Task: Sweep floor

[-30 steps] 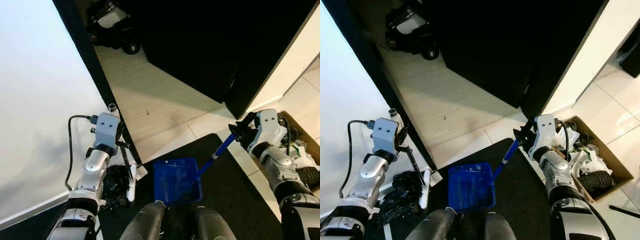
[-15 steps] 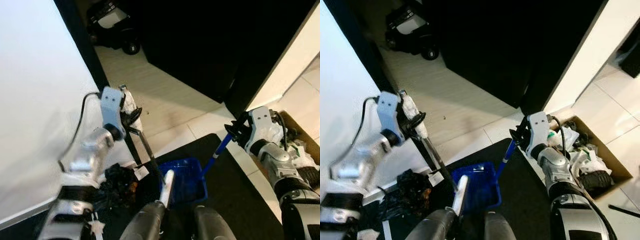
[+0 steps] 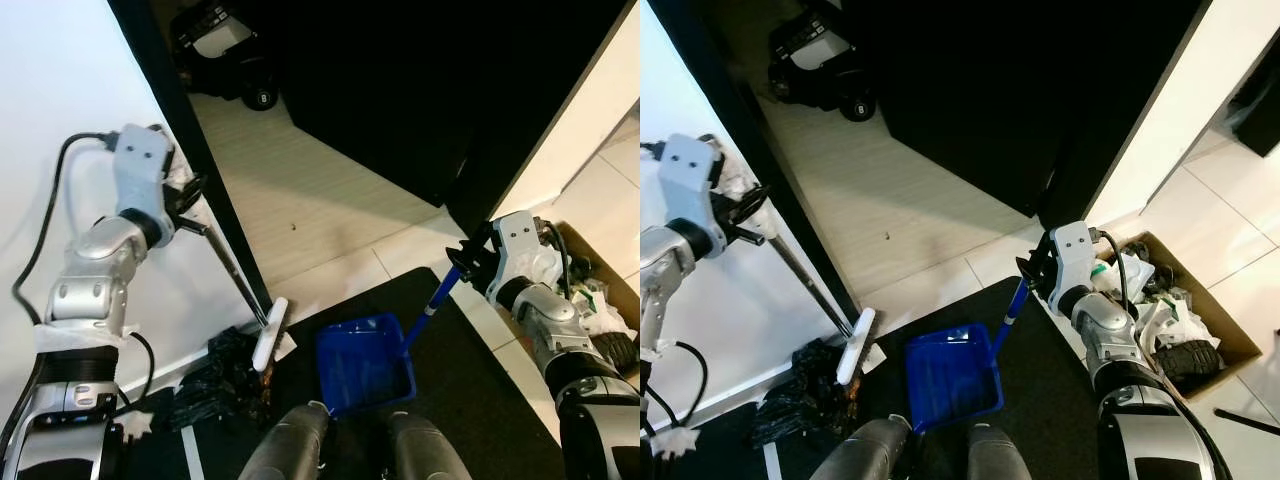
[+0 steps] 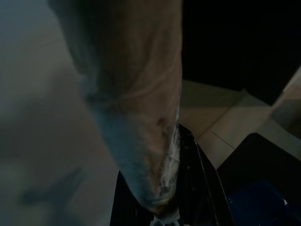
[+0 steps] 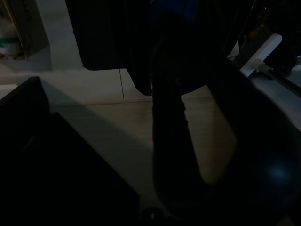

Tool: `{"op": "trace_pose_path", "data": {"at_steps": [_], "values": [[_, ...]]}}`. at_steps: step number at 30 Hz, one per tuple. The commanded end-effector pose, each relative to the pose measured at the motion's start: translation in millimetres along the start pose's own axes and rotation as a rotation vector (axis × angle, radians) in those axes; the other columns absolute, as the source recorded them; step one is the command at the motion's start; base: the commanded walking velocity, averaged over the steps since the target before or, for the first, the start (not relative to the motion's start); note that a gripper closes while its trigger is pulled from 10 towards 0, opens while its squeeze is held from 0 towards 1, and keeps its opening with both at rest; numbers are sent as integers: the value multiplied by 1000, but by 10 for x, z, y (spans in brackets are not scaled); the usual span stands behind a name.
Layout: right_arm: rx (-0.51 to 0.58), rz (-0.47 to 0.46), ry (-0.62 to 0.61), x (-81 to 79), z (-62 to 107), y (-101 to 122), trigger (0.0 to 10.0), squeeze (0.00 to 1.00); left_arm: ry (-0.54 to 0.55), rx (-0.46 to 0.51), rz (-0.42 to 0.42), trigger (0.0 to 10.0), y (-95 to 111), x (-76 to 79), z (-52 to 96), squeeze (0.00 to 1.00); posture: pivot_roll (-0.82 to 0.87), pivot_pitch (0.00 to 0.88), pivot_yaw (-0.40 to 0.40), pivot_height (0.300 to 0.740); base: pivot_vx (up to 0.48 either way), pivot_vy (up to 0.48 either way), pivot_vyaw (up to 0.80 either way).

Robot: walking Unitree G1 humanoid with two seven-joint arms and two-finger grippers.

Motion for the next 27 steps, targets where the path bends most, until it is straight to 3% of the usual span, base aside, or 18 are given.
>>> {"op": "trace_pose_path", "data": {"at_steps": [1, 4, 5, 7, 9, 10, 12, 16, 18, 23, 24, 25, 27], "values": [[-3, -40, -1, -35, -12, -47, 10000, 0, 70, -39, -78, 10000, -35, -171, 96, 0, 60, 52, 15, 740, 0, 0, 0], [-11, -55, 7, -59, -15, -78, 10000, 0, 139, -88, -159, 10000, -133, -391, 237, 0, 62, 54, 11, 740, 0, 0, 0], [-11, -55, 7, -59, -15, -78, 10000, 0, 139, -88, -159, 10000, -133, -391, 237, 0, 62, 54, 11, 740, 0, 0, 0], [-16, -64, 10, -54, -7, -90, 10000, 0, 217, -89, -164, 10000, -52, -653, 361, 0, 74, 54, -3, 740, 0, 0, 0], [-27, -65, 12, -43, 6, -110, 10000, 0, 204, -61, -116, 10000, 92, -790, 453, 0, 81, 54, -9, 740, 0, 0, 0], [-27, -65, 12, -43, 6, -110, 10000, 0, 204, -61, -116, 10000, 92, -790, 453, 0, 81, 54, -9, 740, 0, 0, 0], [-41, -62, 16, -35, 11, -125, 10000, 0, -74, -77, -145, 10000, 235, -636, 614, 0, 86, 58, -13, 740, 0, 0, 0], [-47, -61, 20, -39, 7, -128, 10000, 0, -146, -146, -178, 10000, 190, -633, 704, 0, 89, 60, -13, 740, 0, 0, 0], [-53, -62, 22, -47, -2, -132, 10000, 0, -230, -211, -178, 10000, 113, -618, 823, 0, 93, 61, -11, 740, 0, 0, 0], [-57, -64, 26, -61, -8, -139, 10000, 0, -214, -264, -182, 10000, -6, -675, 858, 0, 92, 62, -9, 740, 0, 0, 0], [-60, -65, 29, -72, -8, -153, 10000, 0, -214, -345, -233, 10000, -208, -703, 894, 0, 86, 63, -5, 740, 0, 0, 0], [-60, -65, 29, -72, -8, -153, 10000, 0, -214, -345, -233, 10000, -208, -703, 894, 0, 86, 63, -5, 740, 0, 0, 0], [-60, -73, 37, -95, -6, -171, 10000, 0, -171, -427, -261, 10000, -471, -772, 925, 0, 86, 58, -2, 740, 0, 0, 0]]}}
Point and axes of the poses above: a point about 5 cm out from each wrist's last joint towards the gripper, its own z axis pointing back from the gripper into the wrist, its own y axis along the axis of the wrist's last joint, x = y × z, the point moved 6 cm from there along -z, pointing out of the wrist towards the gripper, and after that the axes turned 8 degrees about -z, right-handed, at the moved point
